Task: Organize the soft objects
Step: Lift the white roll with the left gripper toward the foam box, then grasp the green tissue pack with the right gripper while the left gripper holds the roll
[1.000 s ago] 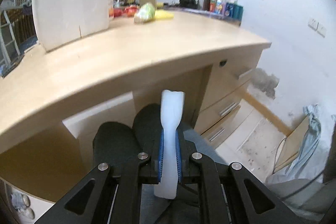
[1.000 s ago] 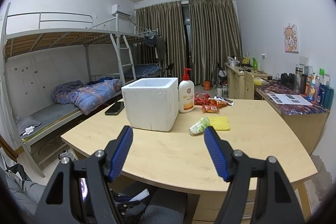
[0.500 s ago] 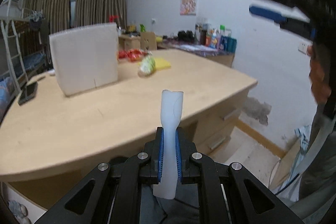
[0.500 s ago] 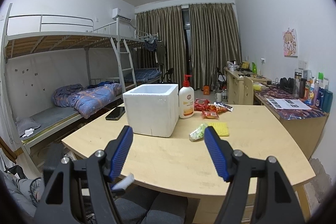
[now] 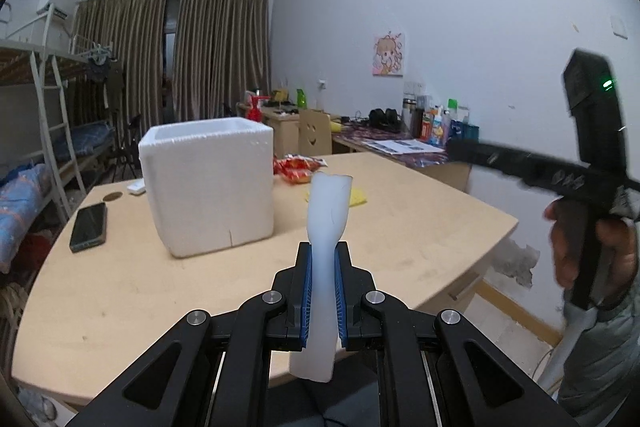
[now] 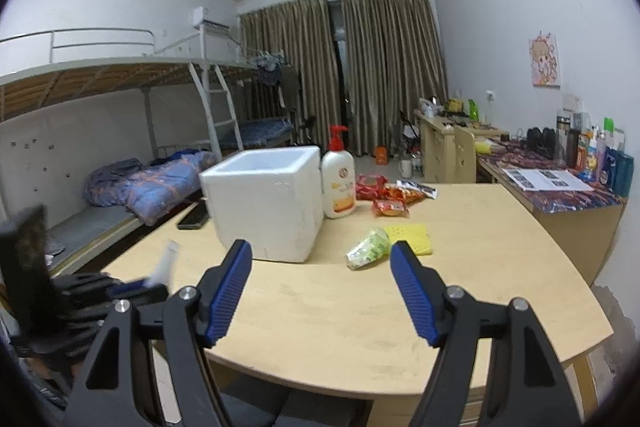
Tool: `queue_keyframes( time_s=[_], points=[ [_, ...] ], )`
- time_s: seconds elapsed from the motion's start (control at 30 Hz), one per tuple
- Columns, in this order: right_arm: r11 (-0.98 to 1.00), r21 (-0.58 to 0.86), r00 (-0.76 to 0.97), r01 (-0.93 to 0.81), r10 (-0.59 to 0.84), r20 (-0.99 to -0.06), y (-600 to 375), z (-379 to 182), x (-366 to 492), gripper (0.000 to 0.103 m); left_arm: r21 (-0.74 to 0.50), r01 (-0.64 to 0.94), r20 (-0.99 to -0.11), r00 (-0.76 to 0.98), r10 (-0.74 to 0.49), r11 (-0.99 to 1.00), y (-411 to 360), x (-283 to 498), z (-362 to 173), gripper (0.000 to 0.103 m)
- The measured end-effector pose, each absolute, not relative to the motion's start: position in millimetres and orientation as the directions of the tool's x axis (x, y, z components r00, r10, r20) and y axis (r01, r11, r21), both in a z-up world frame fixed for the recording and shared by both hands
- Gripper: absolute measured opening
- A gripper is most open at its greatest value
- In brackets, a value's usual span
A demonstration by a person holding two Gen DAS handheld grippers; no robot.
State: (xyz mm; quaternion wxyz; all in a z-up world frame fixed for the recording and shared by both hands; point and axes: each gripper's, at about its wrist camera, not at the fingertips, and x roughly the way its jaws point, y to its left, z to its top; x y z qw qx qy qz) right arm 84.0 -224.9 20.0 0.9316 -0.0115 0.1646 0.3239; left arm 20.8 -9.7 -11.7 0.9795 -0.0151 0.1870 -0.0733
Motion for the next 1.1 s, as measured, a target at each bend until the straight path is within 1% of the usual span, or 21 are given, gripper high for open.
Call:
queue_keyframes(
  time_s=[0.27,0.6,0.73,1.1],
  points=[
    [0.797,0.109,0.697,-0.593,0.577,-0.426,-196.7,-2.6,141.3,0.077,-0.066,0.148,-0.362,0.918,-0.162,0.987,-1.2,46.6,-3.2,0.011],
    [0.805,0.116,0.627,-0.581,0.534,-0.568,-156.9,-30.4,210.3,0.077,-0.101,0.127,-0.409,0.899,-0.157,0.987,25.0,92.2,-17.9,0.011],
    [0.830,0.104,0.608,-0.548,0.481,-0.631,-141.5,-41.4,231.1,0.077,-0.109,0.119,-0.423,0.893,-0.154,0.987,31.7,108.0,-22.2,0.011],
    [0.889,0.088,0.580,-0.450,0.366,-0.728,-129.1,-61.1,271.7,0.077,-0.154,0.108,-0.456,0.874,-0.167,0.982,53.8,130.4,-36.7,0.011]
  ],
)
